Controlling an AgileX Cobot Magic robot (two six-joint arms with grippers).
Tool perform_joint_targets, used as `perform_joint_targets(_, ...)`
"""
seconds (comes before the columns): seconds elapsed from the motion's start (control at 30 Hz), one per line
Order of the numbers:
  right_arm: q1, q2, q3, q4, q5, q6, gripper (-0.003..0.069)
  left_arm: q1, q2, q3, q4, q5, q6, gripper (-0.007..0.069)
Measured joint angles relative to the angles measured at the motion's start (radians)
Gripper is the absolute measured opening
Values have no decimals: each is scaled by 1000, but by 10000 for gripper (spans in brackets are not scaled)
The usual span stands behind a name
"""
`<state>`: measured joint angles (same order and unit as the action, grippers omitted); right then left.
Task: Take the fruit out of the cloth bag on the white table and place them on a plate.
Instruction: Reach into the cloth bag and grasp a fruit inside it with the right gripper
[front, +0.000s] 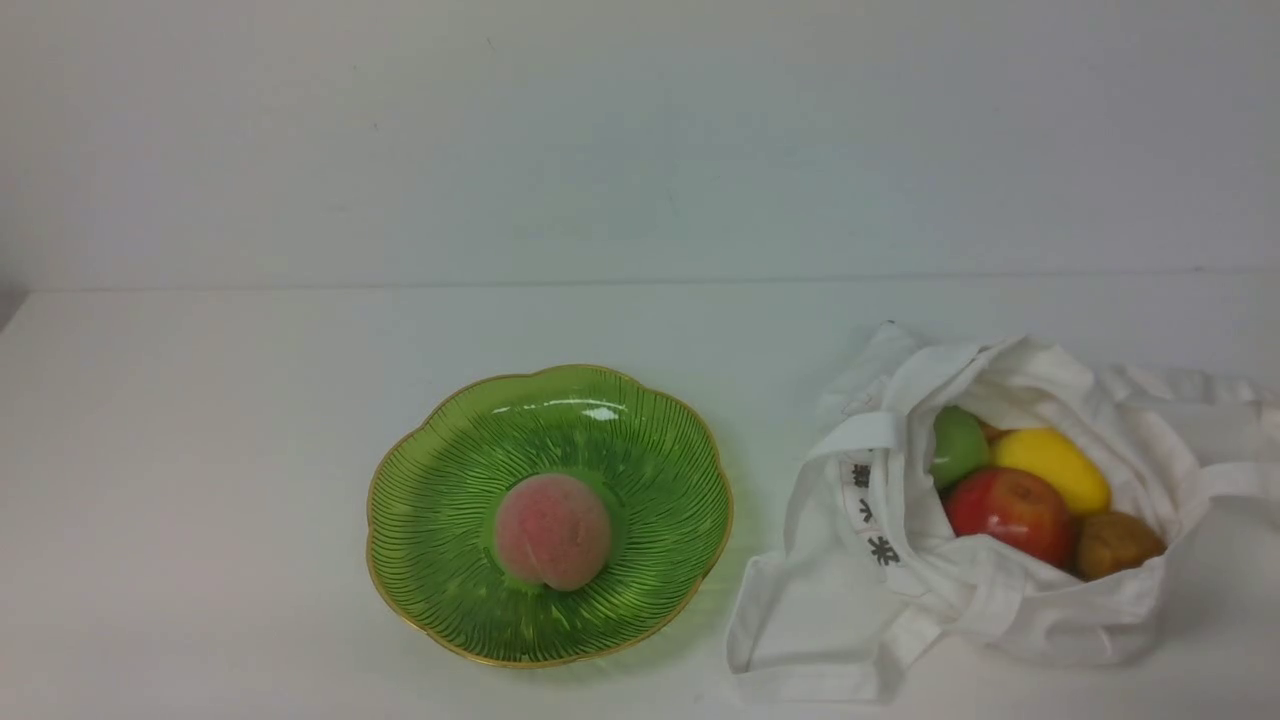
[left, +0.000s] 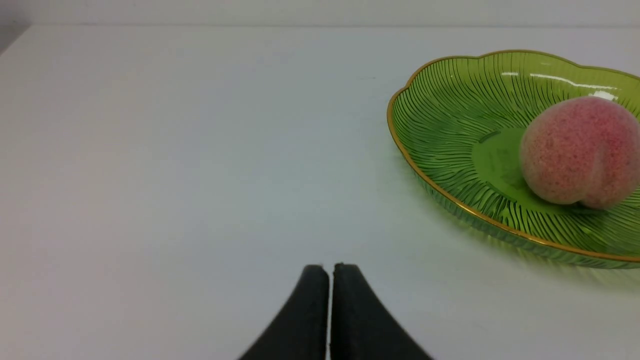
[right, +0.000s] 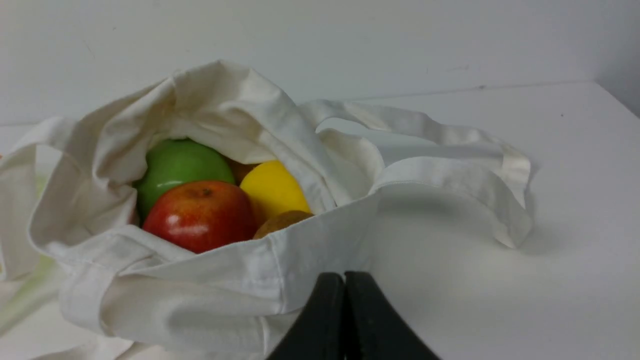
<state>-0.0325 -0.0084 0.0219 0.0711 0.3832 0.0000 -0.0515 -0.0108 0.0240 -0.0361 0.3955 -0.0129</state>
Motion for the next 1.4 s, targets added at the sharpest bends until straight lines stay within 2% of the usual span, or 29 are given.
perform_joint_targets(0.13,0,0,1,-4,-16,0,-14,0,0,0,0,0,0,-8)
perform_joint_targets(0.2,0,0,7,32,-55,20,-14,0,0,0,0,0,0,-8)
perform_joint_targets(0.3,4,0,8,215,-229,98,-14,0,0,0,0,0,0,-8)
perform_joint_targets(0.43,8,0,8,428,-383,142,-14,0,0,0,0,0,0,-8)
perform_joint_targets(0.57,8,0,8,518,-456,149,-14,0,0,0,0,0,0,-8)
perform_joint_targets(0.73,8,0,6,543,-539,199,-14,0,0,0,0,0,0,-8)
perform_joint_targets(0.77,8,0,-6,532,-524,201,-14,0,0,0,0,0,0,-8)
perform_joint_targets(0.9,8,54,-191,392,-290,178,-14,0,0,0,0,0,0,-8)
perform_joint_targets(1.03,8,226,-396,284,-21,133,-14,0,0,0,0,0,0,-8)
perform_joint_targets(1.07,8,346,-480,258,104,102,-14,0,0,0,0,0,0,-8)
perform_joint_targets(1.13,8,506,-600,244,282,33,-14,0,0,0,0,0,0,-8)
perform_joint_targets(1.27,8,806,-760,264,462,-114,-14,0,0,0,0,0,0,-8)
perform_joint_targets(1.4,27,1009,-836,317,486,-224,-10,0,0,0,0,0,0,-8)
